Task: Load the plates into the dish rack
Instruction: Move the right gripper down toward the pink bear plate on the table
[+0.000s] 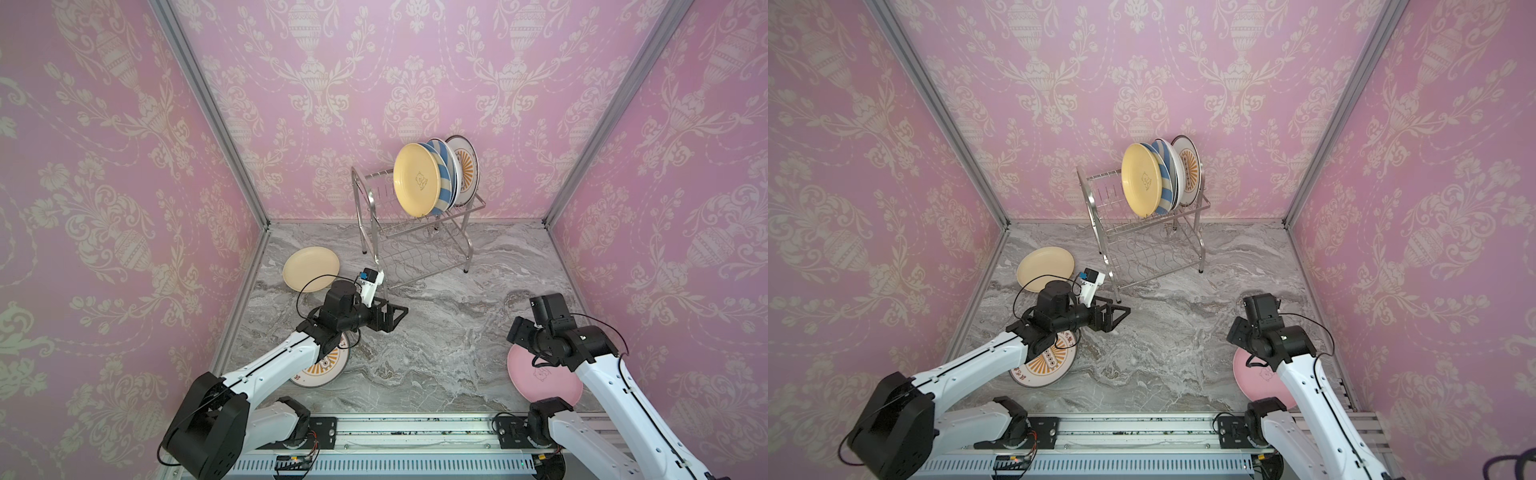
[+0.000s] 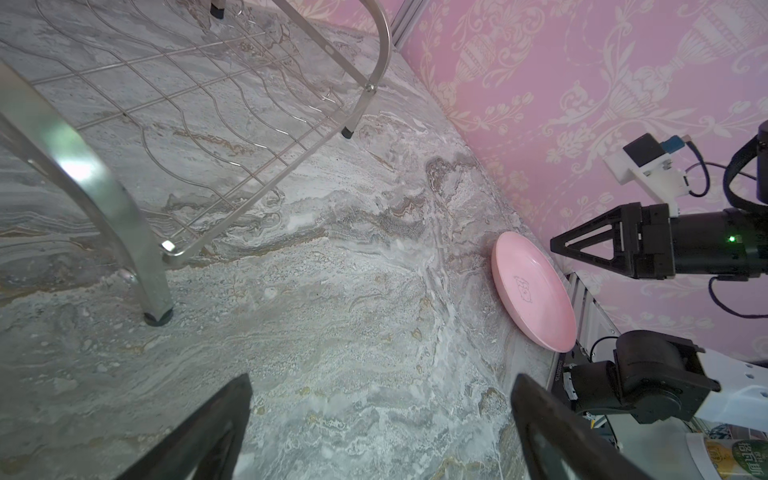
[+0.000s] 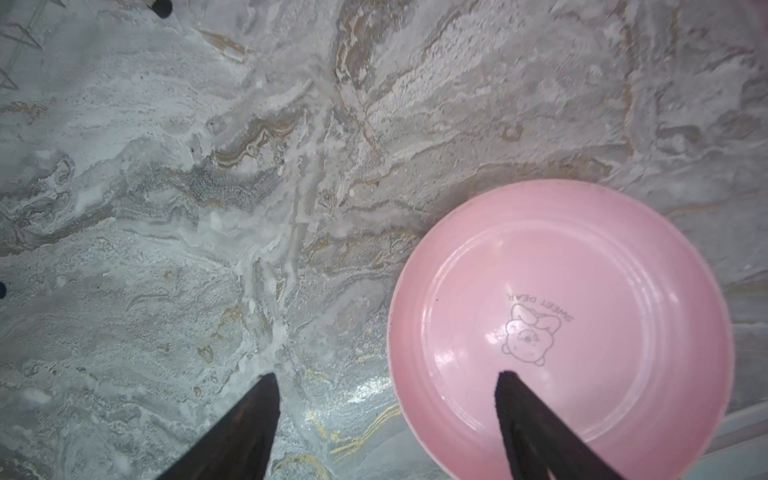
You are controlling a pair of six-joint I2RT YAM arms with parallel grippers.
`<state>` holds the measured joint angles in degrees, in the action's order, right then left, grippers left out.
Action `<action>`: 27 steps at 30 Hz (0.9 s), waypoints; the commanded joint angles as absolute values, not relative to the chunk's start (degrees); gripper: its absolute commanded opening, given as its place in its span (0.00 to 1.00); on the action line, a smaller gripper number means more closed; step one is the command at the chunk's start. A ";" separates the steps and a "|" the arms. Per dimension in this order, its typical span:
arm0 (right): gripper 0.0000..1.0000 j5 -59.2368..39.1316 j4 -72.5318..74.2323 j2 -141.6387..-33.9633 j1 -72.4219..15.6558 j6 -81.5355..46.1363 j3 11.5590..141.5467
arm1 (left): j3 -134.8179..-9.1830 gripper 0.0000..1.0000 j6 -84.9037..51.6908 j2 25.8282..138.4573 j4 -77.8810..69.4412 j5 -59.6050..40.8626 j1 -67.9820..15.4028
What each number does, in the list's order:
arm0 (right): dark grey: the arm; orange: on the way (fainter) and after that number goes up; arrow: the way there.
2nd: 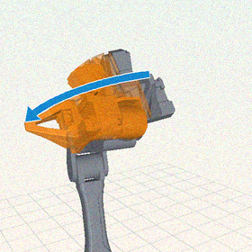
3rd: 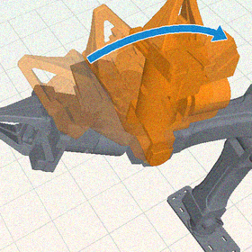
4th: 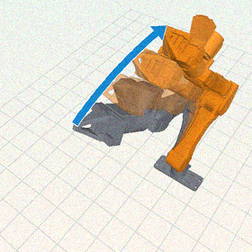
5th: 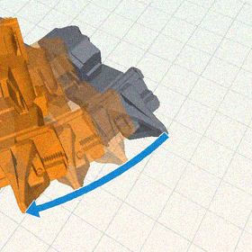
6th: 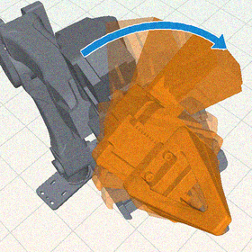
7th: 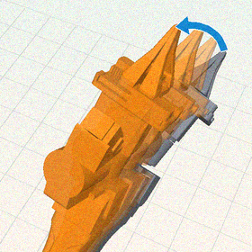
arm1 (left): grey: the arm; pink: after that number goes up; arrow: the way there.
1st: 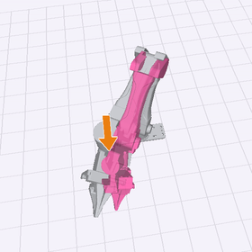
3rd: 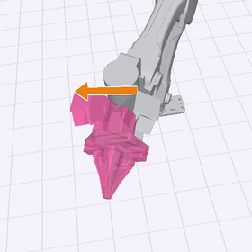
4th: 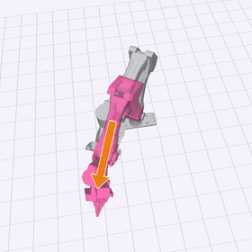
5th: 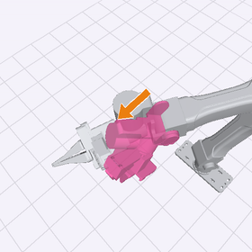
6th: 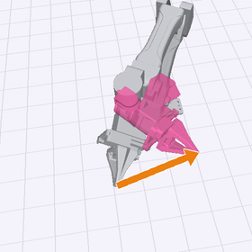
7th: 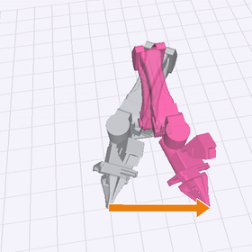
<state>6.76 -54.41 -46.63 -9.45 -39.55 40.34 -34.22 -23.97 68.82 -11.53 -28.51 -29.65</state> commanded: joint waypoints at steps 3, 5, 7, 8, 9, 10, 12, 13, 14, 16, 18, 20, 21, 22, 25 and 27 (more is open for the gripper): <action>0.83 2.17 -56.99 -44.60 -9.23 -45.55 35.76 | -33.09 0.99 -25.45 69.24 -13.46 -27.77 -30.06; 0.83 1.57 -56.87 -44.93 -9.40 -45.83 35.50 | -32.74 0.99 -25.31 69.43 -13.34 -28.03 -30.15; 0.83 1.22 -56.09 -45.72 -9.40 -46.18 35.56 | -32.38 0.99 -25.44 69.61 -13.47 -28.30 -30.15; 0.83 0.73 -54.97 -46.10 -9.40 -46.22 35.19 | -32.17 0.99 -25.51 69.59 -13.62 -28.41 -30.15; 0.83 0.85 -54.23 -46.46 -9.40 -46.15 35.04 | -31.93 0.99 -25.57 69.53 -13.71 -28.39 -30.15; 0.83 0.72 -53.12 -46.89 -9.40 -46.22 34.70 | -31.69 0.99 -25.58 69.44 -13.92 -28.24 -30.15; 0.83 -0.18 -50.32 -47.35 -9.40 -46.66 33.60 | -31.20 0.99 -25.44 69.06 -14.02 -27.74 -30.15; 0.83 -0.80 -48.93 -47.58 -9.40 -46.76 33.11 | -31.07 0.99 -25.25 68.88 -13.78 -27.40 -30.15; 0.84 -0.87 -48.28 -47.90 -9.40 -46.61 32.89 | -31.06 0.99 -25.02 68.57 -13.43 -27.10 -30.15; 0.84 -0.20 -48.51 -48.53 -9.40 -46.09 33.01 | -30.96 0.99 -24.57 67.72 -12.68 -26.32 -30.15; 0.84 0.00 -48.61 -48.78 -9.40 -45.72 32.80 | -30.77 0.99 -24.28 66.59 -11.93 -25.27 -30.12; 0.84 0.04 -48.52 -48.63 -9.40 -45.53 32.42 | -30.41 0.99 -24.02 65.47 -11.37 -24.23 -30.15; 0.84 0.19 -48.52 -48.42 -9.41 -45.60 32.25 | -30.11 0.99 -23.76 64.95 -11.04 -23.70 -30.14; 0.84 0.06 -48.33 -48.14 -9.40 -45.78 31.91 | -29.91 0.99 -23.45 64.58 -10.99 -23.38 -30.15; 0.84 -1.07 -46.67 -47.53 -9.65 -46.40 30.68 | -29.04 0.99 -23.04 63.30 -10.27 -21.84 -30.08; 0.84 -2.37 -45.30 -48.26 -10.08 -46.41 29.96 | -28.99 0.99 -22.69 62.92 -9.47 -21.09 -30.06</action>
